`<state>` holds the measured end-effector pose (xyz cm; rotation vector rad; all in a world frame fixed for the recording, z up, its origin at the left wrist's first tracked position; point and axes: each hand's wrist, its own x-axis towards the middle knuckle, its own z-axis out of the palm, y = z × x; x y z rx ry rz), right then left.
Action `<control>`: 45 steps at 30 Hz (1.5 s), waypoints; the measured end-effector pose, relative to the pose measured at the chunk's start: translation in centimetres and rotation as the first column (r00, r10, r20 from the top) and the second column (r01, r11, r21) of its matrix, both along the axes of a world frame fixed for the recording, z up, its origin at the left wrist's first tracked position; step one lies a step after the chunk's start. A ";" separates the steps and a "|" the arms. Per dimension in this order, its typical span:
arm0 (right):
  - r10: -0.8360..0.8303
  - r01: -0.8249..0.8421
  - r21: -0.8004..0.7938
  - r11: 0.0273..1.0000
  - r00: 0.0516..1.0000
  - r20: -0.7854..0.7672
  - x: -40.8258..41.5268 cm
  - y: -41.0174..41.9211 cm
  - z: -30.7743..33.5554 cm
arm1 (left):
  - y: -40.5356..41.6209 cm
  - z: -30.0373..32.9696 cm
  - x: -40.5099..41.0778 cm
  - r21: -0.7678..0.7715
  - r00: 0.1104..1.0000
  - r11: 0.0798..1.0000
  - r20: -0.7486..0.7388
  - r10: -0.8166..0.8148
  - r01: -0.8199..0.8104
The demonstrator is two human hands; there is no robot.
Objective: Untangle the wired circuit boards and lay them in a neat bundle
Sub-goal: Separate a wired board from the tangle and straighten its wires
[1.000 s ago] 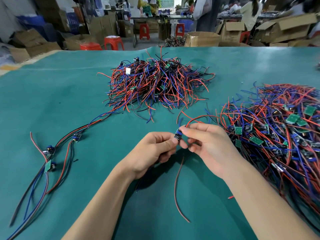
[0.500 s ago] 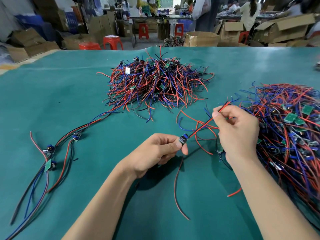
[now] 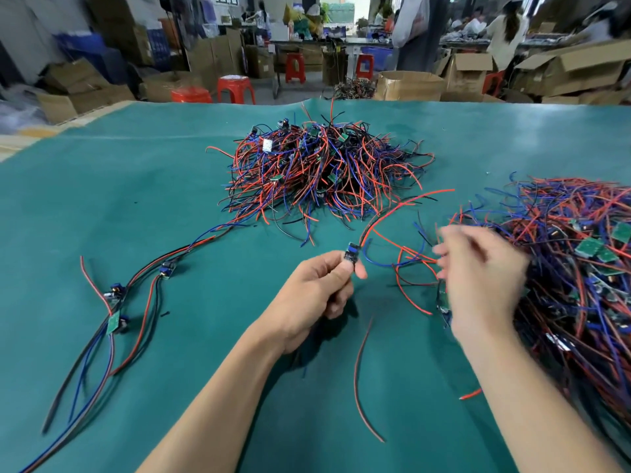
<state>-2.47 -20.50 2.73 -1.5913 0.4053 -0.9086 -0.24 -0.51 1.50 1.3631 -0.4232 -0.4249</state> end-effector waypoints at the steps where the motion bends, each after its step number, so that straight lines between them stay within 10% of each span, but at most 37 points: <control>1: 0.146 -0.153 -0.088 0.984 0.985 -0.088 -0.3 1.4 -0.2 | -0.1 0.0 0.0 -0.003 1.000 1.000 0.008 0.014 -0.014; 4: 0.525 -0.553 -0.124 0.824 0.827 -0.201 -1.0 5.0 -0.5 | 0.1 -0.1 -0.1 0.042 0.998 0.999 0.055 -0.007 0.004; 7: 0.566 -0.575 -0.068 0.816 0.817 -0.114 -1.0 5.0 -0.6 | 0.3 0.1 -0.1 0.102 0.997 0.995 0.071 -0.028 0.021; 25: 0.079 -0.126 0.199 0.972 0.971 0.227 -2.5 -2.2 6.1 | 0.2 0.6 -0.6 0.191 0.988 0.973 0.059 -0.146 0.132; 30: 0.394 -0.395 0.075 0.916 0.919 0.020 -2.1 4.1 8.3 | -0.1 0.5 -0.6 0.194 0.991 0.976 0.068 -0.114 0.099; 35: 0.796 -0.819 0.057 0.571 0.536 -0.281 0.2 16.6 8.6 | 0.7 -0.2 -0.5 0.298 0.993 0.955 0.111 -0.032 -0.003; 39: 0.574 -0.856 -0.315 0.410 0.511 -0.640 4.0 20.7 8.1 | 1.0 -0.1 -0.6 0.280 0.993 0.960 0.115 -0.038 0.005; 45: 0.237 -0.750 -0.436 0.498 0.601 -0.763 12.0 18.0 6.6 | 0.5 0.9 -1.1 0.163 0.993 0.987 0.116 -0.012 -0.008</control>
